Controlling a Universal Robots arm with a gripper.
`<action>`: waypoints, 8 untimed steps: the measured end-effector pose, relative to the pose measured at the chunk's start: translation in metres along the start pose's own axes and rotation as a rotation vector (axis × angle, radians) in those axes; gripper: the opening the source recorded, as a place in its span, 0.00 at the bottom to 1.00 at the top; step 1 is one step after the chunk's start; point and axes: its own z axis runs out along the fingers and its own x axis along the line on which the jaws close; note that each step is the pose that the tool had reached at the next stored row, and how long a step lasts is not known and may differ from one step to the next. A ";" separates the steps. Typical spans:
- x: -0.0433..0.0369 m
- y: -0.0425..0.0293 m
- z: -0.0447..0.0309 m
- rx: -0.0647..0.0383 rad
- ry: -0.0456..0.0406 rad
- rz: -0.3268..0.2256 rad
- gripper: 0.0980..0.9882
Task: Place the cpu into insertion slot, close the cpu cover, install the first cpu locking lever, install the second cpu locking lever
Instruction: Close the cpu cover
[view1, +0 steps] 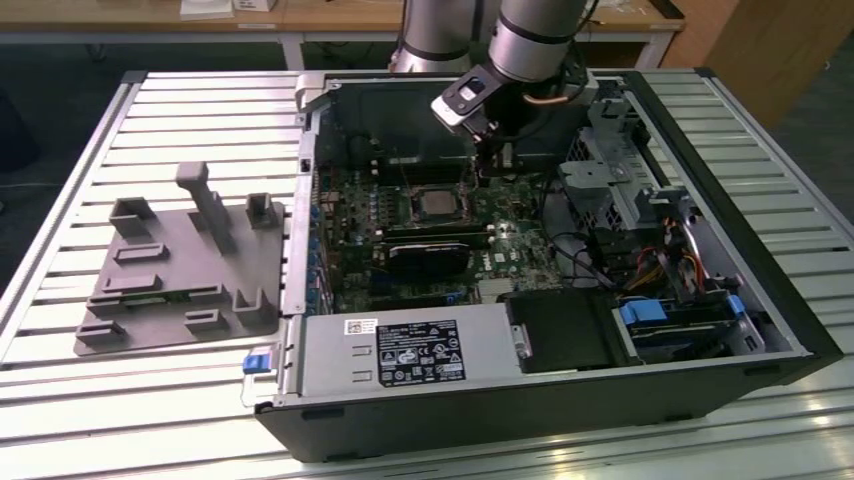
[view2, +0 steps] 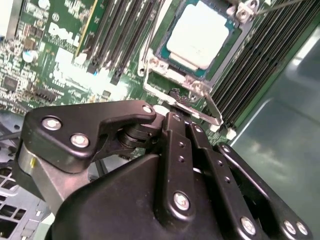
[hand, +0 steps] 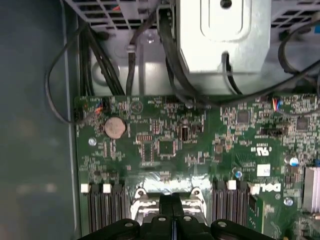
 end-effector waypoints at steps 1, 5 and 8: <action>-0.0001 -0.0023 0.0002 -0.002 0.0001 0.000 0.01; -0.0004 -0.0114 0.0011 -0.011 0.0003 0.000 0.01; -0.0006 -0.0160 0.0016 -0.016 0.0006 0.000 0.01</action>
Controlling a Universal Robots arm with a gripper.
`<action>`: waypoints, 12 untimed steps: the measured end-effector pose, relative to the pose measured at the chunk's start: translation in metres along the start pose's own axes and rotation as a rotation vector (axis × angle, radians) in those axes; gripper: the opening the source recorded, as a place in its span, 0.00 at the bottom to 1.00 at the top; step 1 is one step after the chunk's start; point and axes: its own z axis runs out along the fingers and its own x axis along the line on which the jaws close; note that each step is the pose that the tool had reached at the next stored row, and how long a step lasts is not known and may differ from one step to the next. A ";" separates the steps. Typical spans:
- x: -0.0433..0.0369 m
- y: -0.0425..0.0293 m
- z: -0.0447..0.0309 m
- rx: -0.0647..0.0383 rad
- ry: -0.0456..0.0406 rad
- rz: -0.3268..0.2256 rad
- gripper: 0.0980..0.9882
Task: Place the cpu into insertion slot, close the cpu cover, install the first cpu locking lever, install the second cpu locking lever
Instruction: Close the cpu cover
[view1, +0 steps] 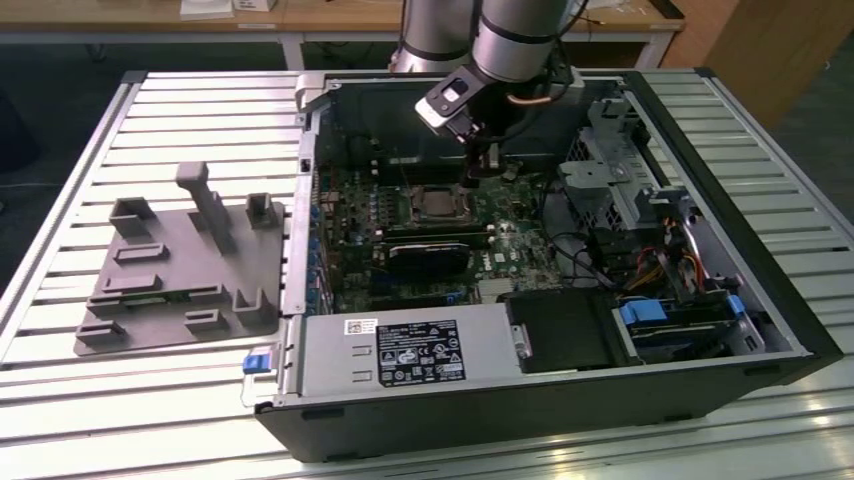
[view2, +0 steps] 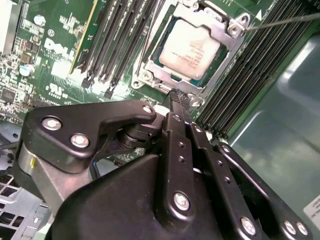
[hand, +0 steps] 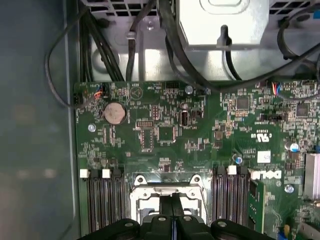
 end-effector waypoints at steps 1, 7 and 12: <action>0.0000 -0.0011 0.0001 -0.001 0.0001 0.000 0.01; -0.0003 -0.0104 0.0009 -0.019 0.0004 0.000 0.01; -0.0008 -0.0241 0.0026 -0.055 0.0019 -0.001 0.01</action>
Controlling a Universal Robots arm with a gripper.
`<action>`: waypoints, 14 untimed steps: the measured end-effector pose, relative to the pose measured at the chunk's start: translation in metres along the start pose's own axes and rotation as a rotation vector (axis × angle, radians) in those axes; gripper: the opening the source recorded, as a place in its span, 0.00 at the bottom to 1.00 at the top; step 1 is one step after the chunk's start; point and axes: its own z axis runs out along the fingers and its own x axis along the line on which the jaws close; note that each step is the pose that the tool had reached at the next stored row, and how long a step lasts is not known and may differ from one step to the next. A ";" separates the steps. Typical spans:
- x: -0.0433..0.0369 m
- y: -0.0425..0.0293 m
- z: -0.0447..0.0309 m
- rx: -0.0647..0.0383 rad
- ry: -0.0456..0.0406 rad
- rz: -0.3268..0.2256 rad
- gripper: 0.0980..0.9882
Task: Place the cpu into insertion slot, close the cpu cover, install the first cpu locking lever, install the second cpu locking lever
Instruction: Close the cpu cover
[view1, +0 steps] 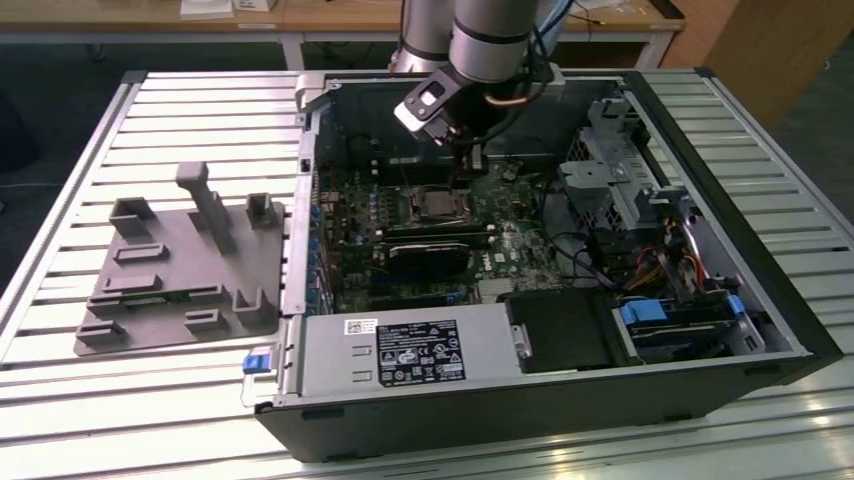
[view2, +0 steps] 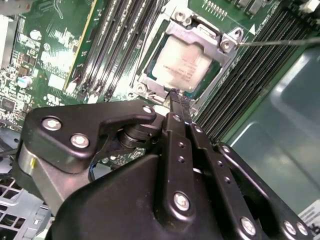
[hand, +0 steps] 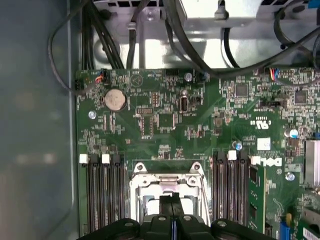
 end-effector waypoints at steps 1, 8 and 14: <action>-0.0001 -0.0026 0.0003 -0.007 0.0003 0.000 0.01; -0.0007 -0.0182 0.0022 -0.049 0.0015 -0.001 0.01; -0.0009 -0.0227 0.0046 -0.060 0.0002 -0.001 0.01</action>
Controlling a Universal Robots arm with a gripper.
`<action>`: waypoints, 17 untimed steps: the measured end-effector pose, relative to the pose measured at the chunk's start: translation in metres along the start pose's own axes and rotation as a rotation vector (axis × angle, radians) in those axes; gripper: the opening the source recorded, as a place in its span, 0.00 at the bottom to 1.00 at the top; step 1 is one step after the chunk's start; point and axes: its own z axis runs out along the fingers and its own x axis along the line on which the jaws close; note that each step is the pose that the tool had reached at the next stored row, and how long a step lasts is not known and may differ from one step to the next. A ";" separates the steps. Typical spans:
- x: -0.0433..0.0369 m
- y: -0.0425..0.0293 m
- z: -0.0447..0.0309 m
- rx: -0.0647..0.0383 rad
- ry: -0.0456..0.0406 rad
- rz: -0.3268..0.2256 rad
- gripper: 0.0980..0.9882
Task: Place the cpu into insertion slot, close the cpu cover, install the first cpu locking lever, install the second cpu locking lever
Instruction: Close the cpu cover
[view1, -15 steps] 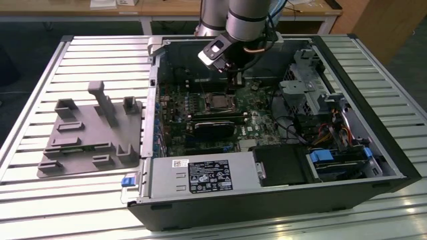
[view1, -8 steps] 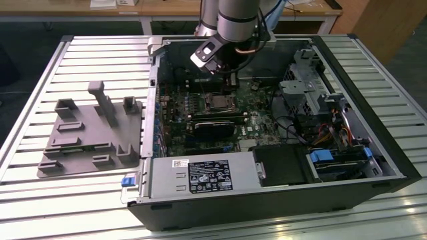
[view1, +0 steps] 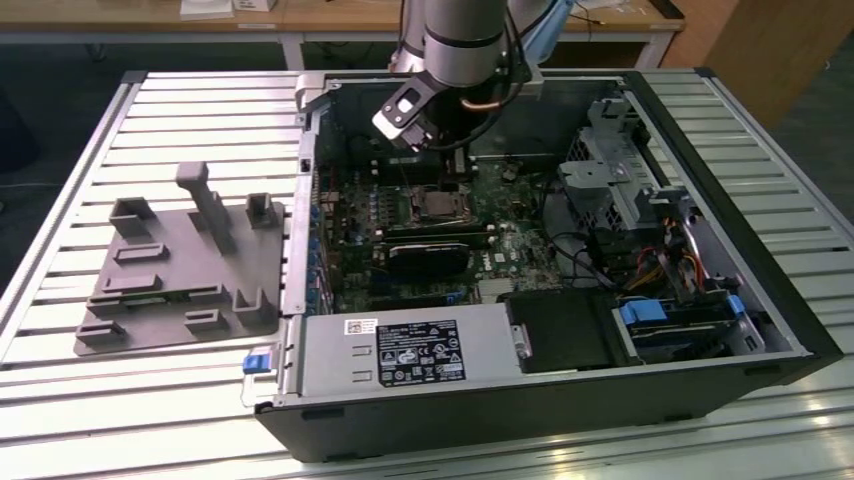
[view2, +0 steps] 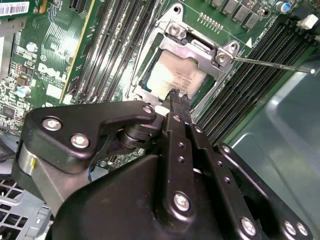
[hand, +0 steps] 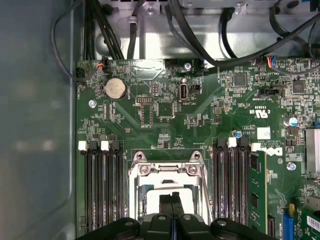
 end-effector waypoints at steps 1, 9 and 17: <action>0.0000 -0.0005 0.0001 0.000 -0.0002 0.000 0.01; -0.0002 -0.0059 0.0007 -0.003 0.0000 0.000 0.01; -0.0002 -0.0062 0.0007 -0.002 -0.0019 -0.065 0.01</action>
